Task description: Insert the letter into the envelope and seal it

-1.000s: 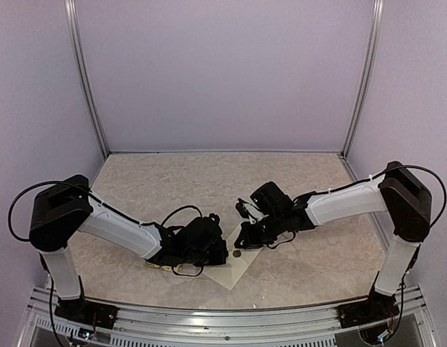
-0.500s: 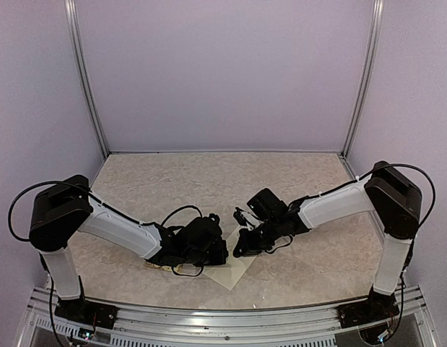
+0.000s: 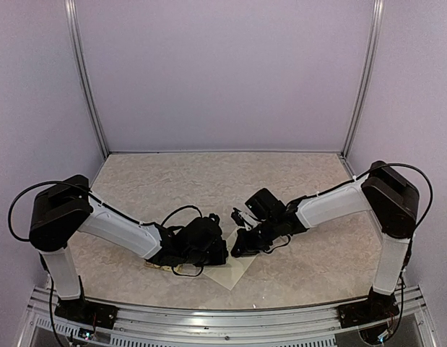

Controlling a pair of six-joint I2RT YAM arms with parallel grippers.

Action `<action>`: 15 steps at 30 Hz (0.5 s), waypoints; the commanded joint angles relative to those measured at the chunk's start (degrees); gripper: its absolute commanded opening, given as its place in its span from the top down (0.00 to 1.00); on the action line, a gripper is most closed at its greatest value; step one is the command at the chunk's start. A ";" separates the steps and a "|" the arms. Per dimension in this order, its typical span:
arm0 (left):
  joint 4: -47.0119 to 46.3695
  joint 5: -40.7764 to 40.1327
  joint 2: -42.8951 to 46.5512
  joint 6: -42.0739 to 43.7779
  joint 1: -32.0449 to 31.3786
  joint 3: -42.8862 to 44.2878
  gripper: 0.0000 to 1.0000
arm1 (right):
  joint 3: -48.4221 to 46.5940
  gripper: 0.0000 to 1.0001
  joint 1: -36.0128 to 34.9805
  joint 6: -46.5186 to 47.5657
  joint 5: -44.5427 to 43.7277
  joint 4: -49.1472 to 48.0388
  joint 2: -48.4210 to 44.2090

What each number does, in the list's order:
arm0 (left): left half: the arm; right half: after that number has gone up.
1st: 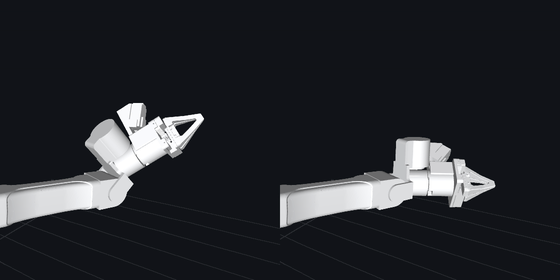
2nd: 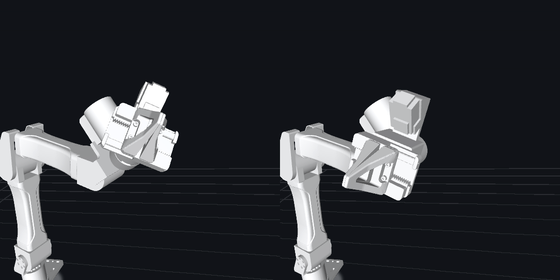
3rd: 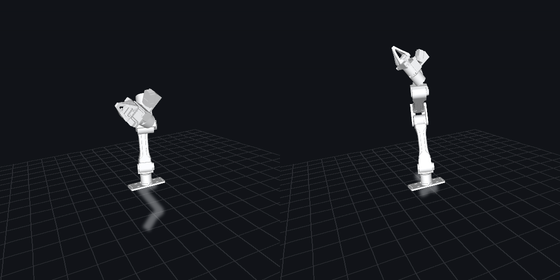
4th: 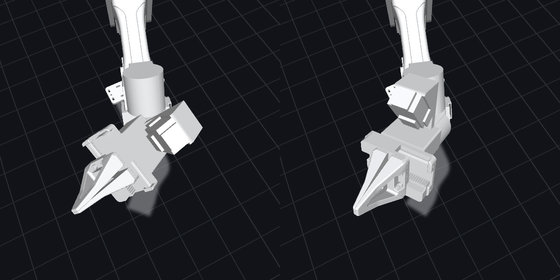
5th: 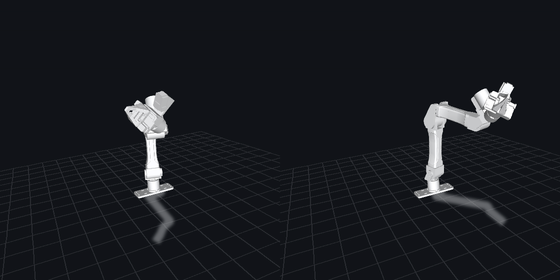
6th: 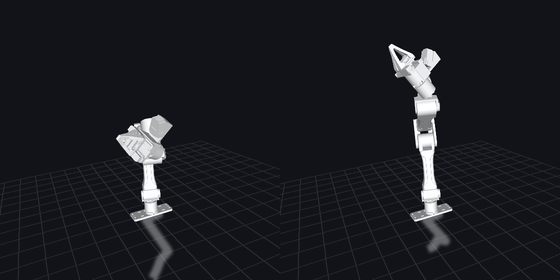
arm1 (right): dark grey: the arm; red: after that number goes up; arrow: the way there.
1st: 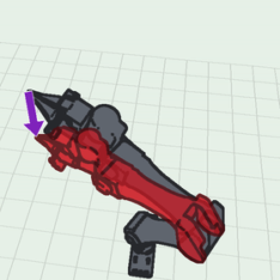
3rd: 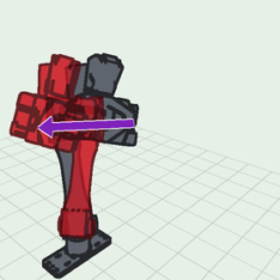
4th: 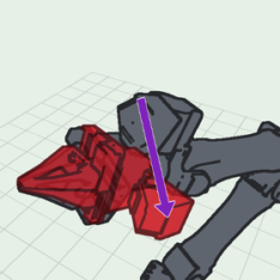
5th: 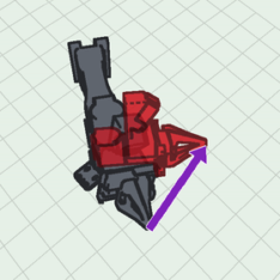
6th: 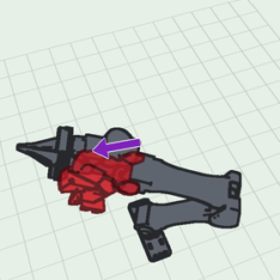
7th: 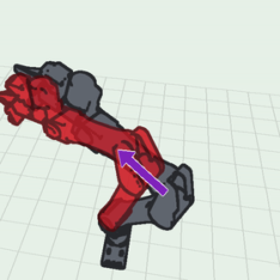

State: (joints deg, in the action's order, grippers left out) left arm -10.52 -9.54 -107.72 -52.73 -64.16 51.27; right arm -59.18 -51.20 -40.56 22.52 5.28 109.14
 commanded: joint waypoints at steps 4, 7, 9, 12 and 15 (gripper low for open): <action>6.39 -0.03 -0.56 -0.30 -0.56 -1.50 0.95 | 1.11 1.00 -0.41 -1.99 -5.33 5.69 1.00; 6.33 0.01 -0.52 -0.29 -0.66 -1.50 0.95 | 2.76 1.00 -0.22 -2.80 -6.16 5.88 0.18; 6.39 -0.06 -0.48 -0.35 -0.64 -1.45 0.95 | 3.69 1.00 -0.15 -3.30 -6.54 5.92 -0.41; 6.39 -0.13 -0.47 -0.30 -0.63 -1.53 0.95 | 4.61 1.00 0.11 -3.57 -7.06 6.12 -0.92; 6.48 -0.26 -0.38 -0.28 -0.63 -1.67 0.95 | 5.14 1.00 0.37 -3.81 -7.70 6.57 -1.44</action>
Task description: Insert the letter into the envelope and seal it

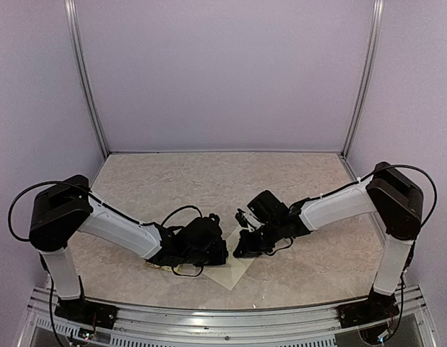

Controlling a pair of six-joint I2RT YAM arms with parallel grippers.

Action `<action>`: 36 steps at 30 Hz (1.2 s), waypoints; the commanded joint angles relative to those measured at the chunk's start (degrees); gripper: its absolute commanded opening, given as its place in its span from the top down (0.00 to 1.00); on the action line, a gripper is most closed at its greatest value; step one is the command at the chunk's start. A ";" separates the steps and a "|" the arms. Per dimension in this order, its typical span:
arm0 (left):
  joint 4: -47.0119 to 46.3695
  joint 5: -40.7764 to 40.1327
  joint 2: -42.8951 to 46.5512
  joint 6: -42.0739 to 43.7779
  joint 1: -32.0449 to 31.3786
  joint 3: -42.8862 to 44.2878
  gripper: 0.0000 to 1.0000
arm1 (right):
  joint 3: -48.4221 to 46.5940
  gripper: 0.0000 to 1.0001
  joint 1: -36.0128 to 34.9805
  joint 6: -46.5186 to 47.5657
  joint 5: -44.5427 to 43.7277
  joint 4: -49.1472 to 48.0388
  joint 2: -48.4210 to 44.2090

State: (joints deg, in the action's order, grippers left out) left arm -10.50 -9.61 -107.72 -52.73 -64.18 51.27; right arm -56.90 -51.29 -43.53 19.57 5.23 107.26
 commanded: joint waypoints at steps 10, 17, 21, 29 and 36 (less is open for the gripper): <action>6.54 -0.54 0.21 -0.56 -0.55 -1.95 0.95 | 4.80 1.00 1.23 -1.45 -5.66 7.33 -0.86; 6.55 -0.64 0.23 -0.67 -0.65 -1.99 0.95 | 6.37 1.00 1.86 -1.72 -5.95 7.07 -2.36; 6.63 -0.78 0.38 -0.58 -0.63 -1.96 0.95 | 6.73 1.00 2.17 -1.71 -5.43 7.03 -3.20; 10.21 -6.54 10.98 1.87 -0.63 -2.03 0.68 | 6.14 1.00 2.57 -1.40 -6.22 10.14 -12.44; 15.91 -10.27 25.37 7.90 2.63 -1.04 0.19 | 2.95 0.49 2.68 2.09 -9.78 11.95 -22.12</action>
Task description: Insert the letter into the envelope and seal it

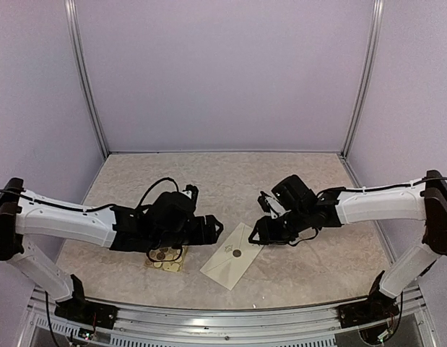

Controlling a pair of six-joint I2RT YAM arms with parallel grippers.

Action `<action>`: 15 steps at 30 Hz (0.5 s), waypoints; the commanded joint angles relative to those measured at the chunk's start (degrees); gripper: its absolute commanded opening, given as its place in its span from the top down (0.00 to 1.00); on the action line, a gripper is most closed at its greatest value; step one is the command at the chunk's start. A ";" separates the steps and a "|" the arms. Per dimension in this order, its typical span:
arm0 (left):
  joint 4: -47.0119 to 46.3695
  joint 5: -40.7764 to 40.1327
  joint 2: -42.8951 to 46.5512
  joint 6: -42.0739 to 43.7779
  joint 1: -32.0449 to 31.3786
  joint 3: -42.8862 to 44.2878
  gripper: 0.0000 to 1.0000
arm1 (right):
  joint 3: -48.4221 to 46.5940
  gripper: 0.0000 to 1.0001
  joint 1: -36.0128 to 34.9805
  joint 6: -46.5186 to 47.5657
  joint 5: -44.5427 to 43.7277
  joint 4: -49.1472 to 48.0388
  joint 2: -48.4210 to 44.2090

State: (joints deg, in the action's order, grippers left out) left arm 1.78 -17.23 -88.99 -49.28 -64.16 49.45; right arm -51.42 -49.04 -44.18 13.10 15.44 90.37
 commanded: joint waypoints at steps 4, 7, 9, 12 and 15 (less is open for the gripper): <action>0.82 2.72 10.28 9.90 8.75 -0.61 0.10 | -4.43 0.14 1.01 8.24 -7.37 0.36 -8.20; -1.26 5.80 10.71 15.17 13.74 -1.13 0.07 | -5.88 0.04 2.29 12.81 -10.88 -0.84 -7.68; -4.51 7.78 10.53 18.98 17.59 -1.88 0.06 | -5.84 0.01 3.62 15.54 -12.55 -2.61 -7.04; -8.52 10.99 10.27 23.34 24.86 -3.88 0.05 | -3.60 0.00 7.40 19.14 -14.34 -7.74 -6.53; -13.17 13.86 10.69 26.77 32.85 -7.07 0.05 | -0.76 0.01 13.61 21.26 -13.30 -12.03 -6.70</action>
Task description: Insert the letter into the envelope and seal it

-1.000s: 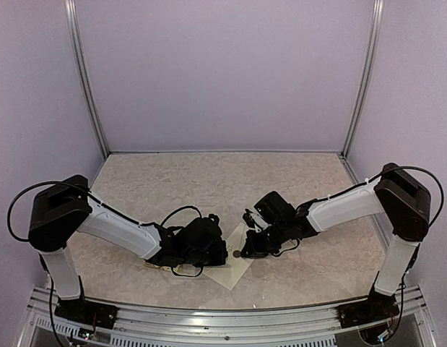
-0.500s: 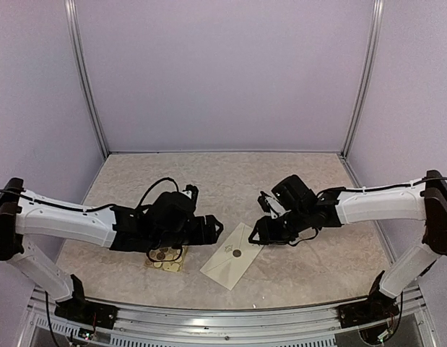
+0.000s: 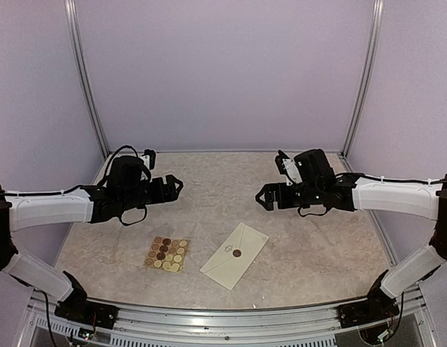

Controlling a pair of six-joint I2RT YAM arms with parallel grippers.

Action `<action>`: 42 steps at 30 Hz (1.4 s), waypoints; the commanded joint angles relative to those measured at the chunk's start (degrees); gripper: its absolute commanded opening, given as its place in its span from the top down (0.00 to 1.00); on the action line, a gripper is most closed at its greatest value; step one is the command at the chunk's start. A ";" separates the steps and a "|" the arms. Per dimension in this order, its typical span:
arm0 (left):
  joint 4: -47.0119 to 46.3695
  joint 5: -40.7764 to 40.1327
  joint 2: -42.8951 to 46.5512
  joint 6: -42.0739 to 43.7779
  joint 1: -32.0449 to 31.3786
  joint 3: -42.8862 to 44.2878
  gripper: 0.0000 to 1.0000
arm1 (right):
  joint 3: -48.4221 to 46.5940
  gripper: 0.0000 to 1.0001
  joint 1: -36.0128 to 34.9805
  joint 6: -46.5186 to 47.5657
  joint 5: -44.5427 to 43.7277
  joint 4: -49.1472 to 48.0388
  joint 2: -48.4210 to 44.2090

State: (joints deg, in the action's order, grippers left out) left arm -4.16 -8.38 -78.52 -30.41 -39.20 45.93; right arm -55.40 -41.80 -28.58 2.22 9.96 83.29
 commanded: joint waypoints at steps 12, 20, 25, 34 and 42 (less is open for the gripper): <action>-31.01 13.50 8.59 6.97 44.74 -22.75 0.03 | 19.08 0.01 36.78 14.58 2.31 -25.31 -9.26; -46.30 1.38 12.04 13.62 46.11 -33.22 0.02 | 31.79 0.01 41.27 19.03 -1.78 -48.59 -9.73; -49.80 0.90 8.94 14.79 46.07 -35.04 0.01 | 36.48 0.01 41.27 21.82 -5.23 -58.98 -8.03; -50.54 0.48 9.87 14.77 46.01 -35.56 0.01 | 36.62 0.01 41.27 22.92 -6.63 -58.15 -9.97; -51.45 0.19 7.97 14.00 46.06 -35.08 0.01 | 37.21 0.01 41.27 23.63 -7.19 -60.01 -8.62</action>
